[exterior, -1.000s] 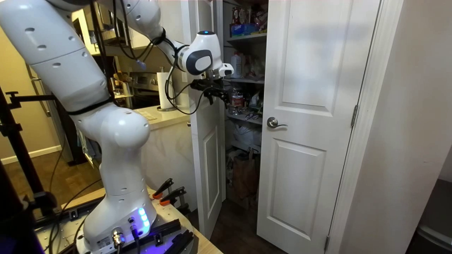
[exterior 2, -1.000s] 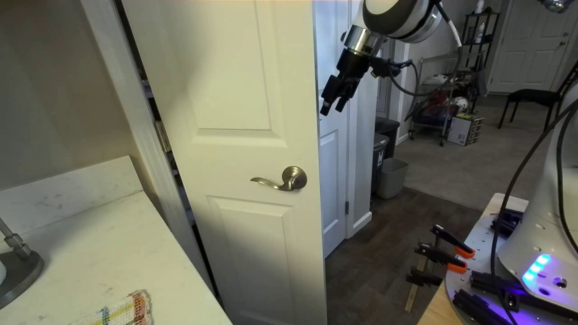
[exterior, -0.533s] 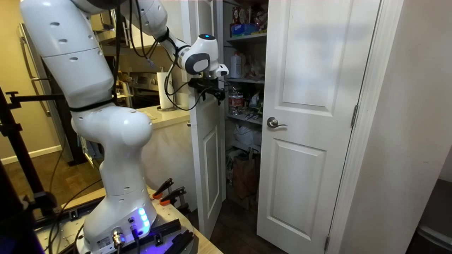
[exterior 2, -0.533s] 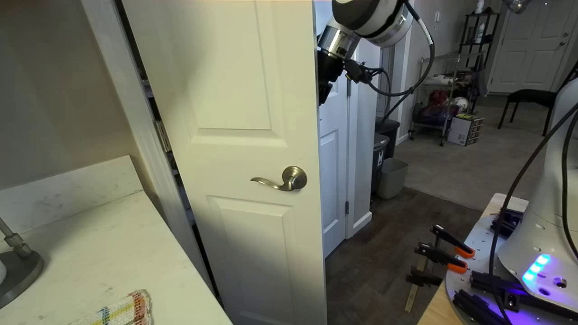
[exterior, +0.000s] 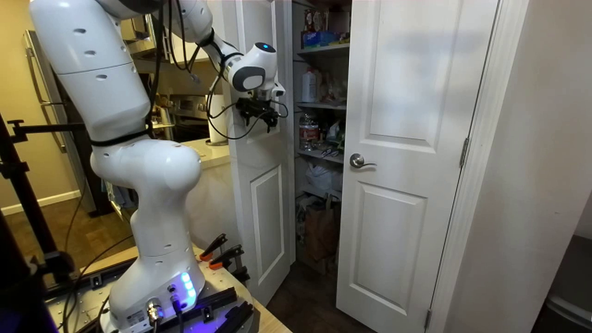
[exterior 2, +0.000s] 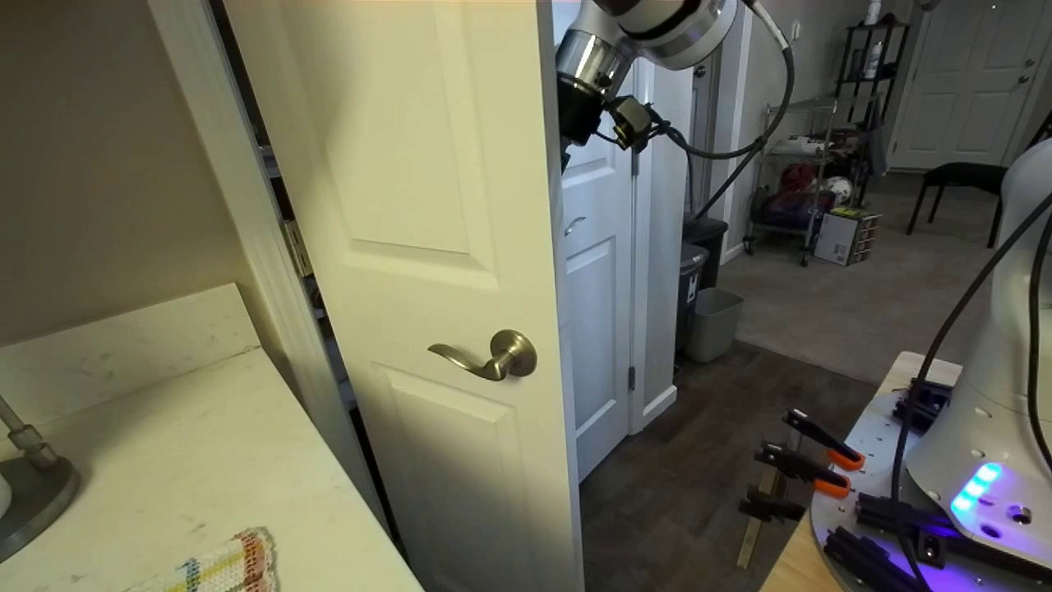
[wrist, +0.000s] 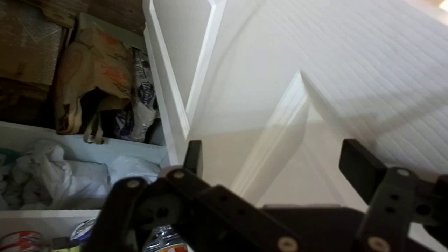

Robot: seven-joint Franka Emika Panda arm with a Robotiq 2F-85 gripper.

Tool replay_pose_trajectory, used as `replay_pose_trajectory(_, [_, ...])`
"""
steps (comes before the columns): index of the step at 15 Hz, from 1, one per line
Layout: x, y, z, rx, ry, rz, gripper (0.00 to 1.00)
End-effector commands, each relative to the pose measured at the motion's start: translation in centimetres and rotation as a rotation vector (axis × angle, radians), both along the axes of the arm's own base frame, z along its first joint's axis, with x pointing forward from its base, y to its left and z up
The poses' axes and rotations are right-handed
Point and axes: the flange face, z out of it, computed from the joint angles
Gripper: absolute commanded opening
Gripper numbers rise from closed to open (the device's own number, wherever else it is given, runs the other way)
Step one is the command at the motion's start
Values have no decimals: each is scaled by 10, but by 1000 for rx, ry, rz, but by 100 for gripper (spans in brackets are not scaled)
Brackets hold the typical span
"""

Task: Pull open the left side of the white door

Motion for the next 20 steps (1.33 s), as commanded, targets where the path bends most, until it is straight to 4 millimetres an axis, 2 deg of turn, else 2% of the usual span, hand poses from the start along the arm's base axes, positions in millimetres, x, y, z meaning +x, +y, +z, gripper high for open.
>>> replay_pose_trajectory(1, [0, 11, 0, 34, 20, 88, 100])
replay_pose_trajectory(5, [-1, 14, -3, 46, 36, 123, 100])
replay_pose_trajectory(9, [0, 18, -2, 127, 40, 189, 100])
replay_pose_trajectory(13, [6, 11, -6, 183, 61, 213, 100])
replay_pose_trajectory(17, [16, -12, -10, 188, 83, 170, 100])
replay_pose_trajectory(20, [29, -54, -18, 96, 84, 68, 100])
